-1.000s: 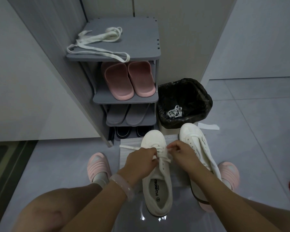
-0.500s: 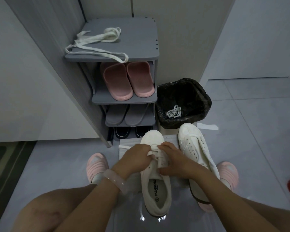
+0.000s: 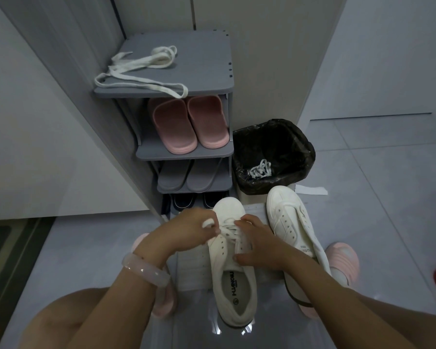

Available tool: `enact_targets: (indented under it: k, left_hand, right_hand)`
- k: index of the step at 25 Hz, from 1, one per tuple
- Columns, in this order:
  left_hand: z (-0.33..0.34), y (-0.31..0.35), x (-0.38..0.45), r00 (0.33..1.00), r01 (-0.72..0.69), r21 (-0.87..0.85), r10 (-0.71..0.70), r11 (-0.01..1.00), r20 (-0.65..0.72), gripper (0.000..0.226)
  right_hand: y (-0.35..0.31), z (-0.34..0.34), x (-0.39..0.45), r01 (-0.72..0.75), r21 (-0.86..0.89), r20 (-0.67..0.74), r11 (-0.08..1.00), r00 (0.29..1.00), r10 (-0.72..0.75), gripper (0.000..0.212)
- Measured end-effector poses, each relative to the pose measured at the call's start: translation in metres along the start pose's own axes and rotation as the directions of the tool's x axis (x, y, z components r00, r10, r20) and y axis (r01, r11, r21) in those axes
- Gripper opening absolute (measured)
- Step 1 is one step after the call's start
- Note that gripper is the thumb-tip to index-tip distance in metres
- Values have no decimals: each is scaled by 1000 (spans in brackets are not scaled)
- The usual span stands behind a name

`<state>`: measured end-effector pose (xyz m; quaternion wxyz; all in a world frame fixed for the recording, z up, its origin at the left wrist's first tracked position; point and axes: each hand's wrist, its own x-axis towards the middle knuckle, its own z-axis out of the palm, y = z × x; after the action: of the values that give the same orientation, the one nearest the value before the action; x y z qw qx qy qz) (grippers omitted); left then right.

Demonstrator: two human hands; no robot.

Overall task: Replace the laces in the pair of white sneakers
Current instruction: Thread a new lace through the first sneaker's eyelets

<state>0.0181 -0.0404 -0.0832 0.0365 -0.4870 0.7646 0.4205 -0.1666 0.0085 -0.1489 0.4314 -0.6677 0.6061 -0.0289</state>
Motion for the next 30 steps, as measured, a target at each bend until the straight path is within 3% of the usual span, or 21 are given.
enact_targets:
  k: [3, 4, 6, 8, 10, 12, 14, 16, 18, 20, 22, 23, 25, 27, 28, 30]
  left_hand:
    - [6, 14, 2, 982, -69, -136, 44, 988, -184, 8]
    - [9, 19, 3, 974, -117, -173, 79, 978, -213, 6]
    - [11, 24, 5, 947, -198, -195, 136, 961, -290, 13]
    - [11, 21, 10, 893, -231, -213, 121, 949, -433, 32]
    - [13, 8, 17, 832, -163, -250, -3, 954, -555, 39]
    - [24, -10, 25, 883, 68, -163, -136, 984, -450, 44]
    - [48, -22, 31, 963, 202, 103, -178, 974, -202, 56]
    - [66, -26, 31, 980, 197, 196, -186, 961, -74, 62]
    - [69, -28, 32, 973, 224, 185, -211, 957, -90, 58]
    - [56, -26, 30, 960, 266, 270, -230, 925, -160, 42]
    - [39, -18, 26, 953, 243, 377, -148, 894, -264, 24]
    - [32, -11, 24, 945, 205, 388, -79, 899, -318, 22]
    - [22, 5, 17, 913, 45, 292, 79, 955, -400, 20]
    - [16, 13, 13, 891, -139, 125, 179, 982, -417, 22]
    - [14, 12, 12, 898, -169, 89, 191, 982, -397, 24]
    - [10, 3, 12, 920, -123, 138, 166, 983, -355, 28]
  right_hand:
    - [-11, 1, -3, 104, 53, -82, 993, 992, -100, 60]
    - [-15, 0, -3, 176, 125, -136, 976, 978, -159, 41]
    - [-27, -9, -8, 215, 417, -211, 883, 968, -136, 7]
    - [-32, -23, -12, 229, 661, -353, 714, 935, 27, 11]
    - [-31, -40, -17, 312, 754, -502, 578, 842, 200, 15]
    - [-32, -57, -24, 388, 749, -583, 537, 771, 257, 19]
    - [-31, -66, -27, 417, 730, -618, 541, 742, 261, 21]
    - [-31, -72, -30, 404, 693, -634, 597, 735, 239, 22]
    - [-27, -73, -30, 266, 557, -626, 787, 757, 187, 20]
    - [-21, -71, -30, -46, 237, -504, 970, 848, 163, 19]
    - [-18, -63, -31, -305, -166, -360, 938, 904, 230, 25]
    - [-20, -58, -30, -314, -285, -340, 906, 916, 211, 32]
    - [-27, -44, -25, -110, -219, -263, 970, 963, 50, 47]
    - [-39, -27, -19, 139, 79, -192, 987, 974, -122, 38]
    - [-46, -22, -18, 185, 187, -209, 965, 967, -145, 23]
    - [-48, -27, -17, 169, 429, -314, 888, 949, -29, 12]
